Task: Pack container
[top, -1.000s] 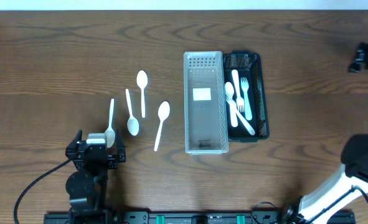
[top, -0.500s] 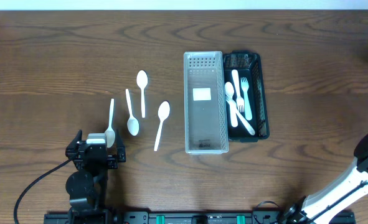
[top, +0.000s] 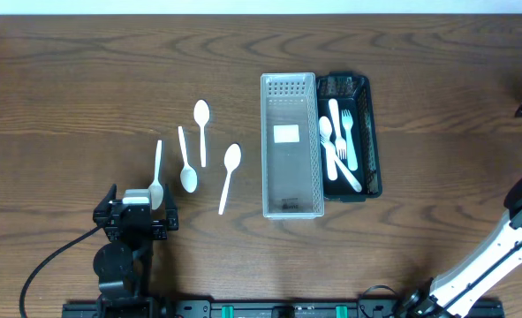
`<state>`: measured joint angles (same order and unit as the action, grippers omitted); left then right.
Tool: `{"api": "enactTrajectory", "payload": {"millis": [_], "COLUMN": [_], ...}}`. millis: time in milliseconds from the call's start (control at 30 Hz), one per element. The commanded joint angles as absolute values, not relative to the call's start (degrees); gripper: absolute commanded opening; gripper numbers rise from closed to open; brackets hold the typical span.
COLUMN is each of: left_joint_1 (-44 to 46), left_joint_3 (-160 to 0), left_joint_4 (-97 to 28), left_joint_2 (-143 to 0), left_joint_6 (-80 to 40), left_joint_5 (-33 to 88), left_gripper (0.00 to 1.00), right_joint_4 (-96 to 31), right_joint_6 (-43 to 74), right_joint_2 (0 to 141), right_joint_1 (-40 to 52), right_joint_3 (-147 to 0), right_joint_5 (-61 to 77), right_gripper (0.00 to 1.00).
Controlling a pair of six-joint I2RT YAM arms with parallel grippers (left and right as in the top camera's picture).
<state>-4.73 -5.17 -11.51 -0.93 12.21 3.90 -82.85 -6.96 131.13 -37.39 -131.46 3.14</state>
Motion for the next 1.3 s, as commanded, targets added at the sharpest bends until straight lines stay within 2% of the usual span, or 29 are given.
{"api": "enactTrajectory", "payload": {"millis": [0,167,367,500,667,767,900,1000,1067,1133,1267], "left_joint_1": [-5.0,-4.9,-4.9,-4.9,-4.9,-4.9,-4.9,-4.9,-4.9,-4.0,-0.4], "left_joint_3": [-3.7,-3.7,-5.1,-9.2,-19.2,-30.0,-46.0,-53.9,-57.6,-61.4,-67.3], "left_joint_4": [-11.8,-10.9,-10.8,-10.8,-12.0,-17.5,-28.9,-31.0,-31.7,-36.0,-47.0], "left_joint_2": [-1.0,-1.0,-1.4,-5.5,-20.2,-33.7,-51.2,-61.0,-65.9,-70.3,-77.6], "left_joint_6": [12.0,10.3,-4.3,-5.1,-0.3,0.4,0.4,-1.1,2.0,2.7,-4.8], "left_joint_5": [3.7,6.3,7.9,9.5,9.9,10.5,19.0,25.0,29.9,27.1,8.3], "left_gripper": [0.98,0.98,0.98,0.98,0.98,0.98,0.98,0.98,0.98,0.98,0.98], "right_joint_4": [-82.9,-82.9,-82.9,-82.9,-82.9,-82.9,-82.9,-82.9,-82.9,-82.9,-82.9], "right_joint_6": [-7.7,-7.8,-7.8,-7.8,-7.8,-7.8,-7.8,-7.8,-7.8,-7.8,-7.8], "right_joint_2": [131.6,131.6,131.6,131.6,131.6,131.6,131.6,131.6,131.6,131.6,131.6], "right_joint_1": [-38.0,-38.0,-38.0,-38.0,-38.0,-38.0,-38.0,-38.0,-38.0,-38.0,-38.0], "right_joint_3": [-131.4,-131.4,-131.4,-131.4,-131.4,-131.4,-131.4,-131.4,-131.4,-131.4,-131.4], "right_joint_5": [3.3,3.4,3.4,3.4,3.4,3.4,3.4,3.4,3.4,3.4,3.4], "right_gripper": [0.99,0.99,0.99,0.99,0.99,0.99,0.99,0.99,0.99,0.99,0.99]}}
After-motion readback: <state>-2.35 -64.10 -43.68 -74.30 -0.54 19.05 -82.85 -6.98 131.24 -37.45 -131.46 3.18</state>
